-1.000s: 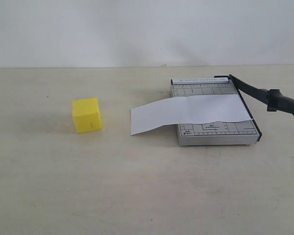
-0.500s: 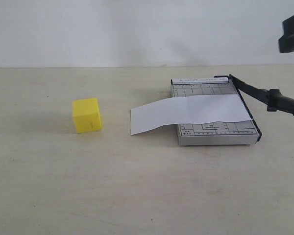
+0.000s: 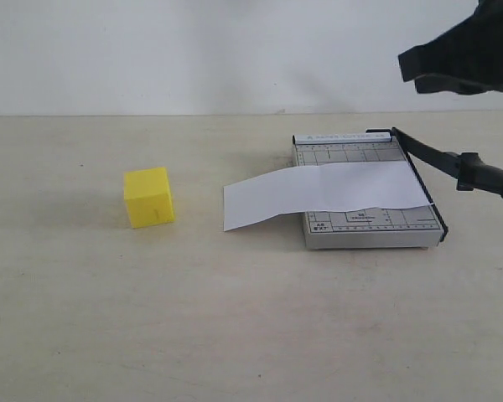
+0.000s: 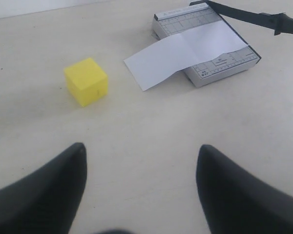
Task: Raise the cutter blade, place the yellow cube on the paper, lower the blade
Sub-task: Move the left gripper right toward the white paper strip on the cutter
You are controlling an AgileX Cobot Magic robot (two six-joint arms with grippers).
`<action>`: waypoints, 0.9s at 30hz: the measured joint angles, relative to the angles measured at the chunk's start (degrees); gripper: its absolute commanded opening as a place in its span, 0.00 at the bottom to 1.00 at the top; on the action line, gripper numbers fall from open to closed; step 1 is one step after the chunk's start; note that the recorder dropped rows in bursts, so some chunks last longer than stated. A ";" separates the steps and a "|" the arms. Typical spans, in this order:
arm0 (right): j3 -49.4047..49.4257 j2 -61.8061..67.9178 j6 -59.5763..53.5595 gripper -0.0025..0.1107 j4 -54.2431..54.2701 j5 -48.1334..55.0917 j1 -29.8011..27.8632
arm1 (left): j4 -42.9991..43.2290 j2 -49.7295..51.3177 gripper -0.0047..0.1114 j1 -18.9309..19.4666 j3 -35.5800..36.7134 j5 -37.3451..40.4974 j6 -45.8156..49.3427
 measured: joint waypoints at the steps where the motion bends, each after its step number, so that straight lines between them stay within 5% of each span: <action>1: 0.00 -0.81 0.74 0.02 -1.35 -0.29 0.00 | -0.32 0.00 0.57 0.00 0.00 0.00 0.11; 8: -0.09 -5.83 10.28 0.02 -17.22 4.50 0.00 | -5.05 0.53 0.51 0.00 0.00 -0.56 1.18; 15: -0.09 -10.34 12.50 0.02 -22.46 6.98 0.00 | -27.13 9.21 0.08 -0.02 2.14 -5.22 17.80; 22: -0.09 -12.04 12.60 0.02 -22.67 8.60 0.00 | -51.69 28.74 0.08 -0.02 2.66 -6.68 43.28; 27: -0.09 -12.14 12.60 0.02 -22.67 9.91 0.00 | -57.14 40.96 0.08 -0.02 2.53 -8.22 52.75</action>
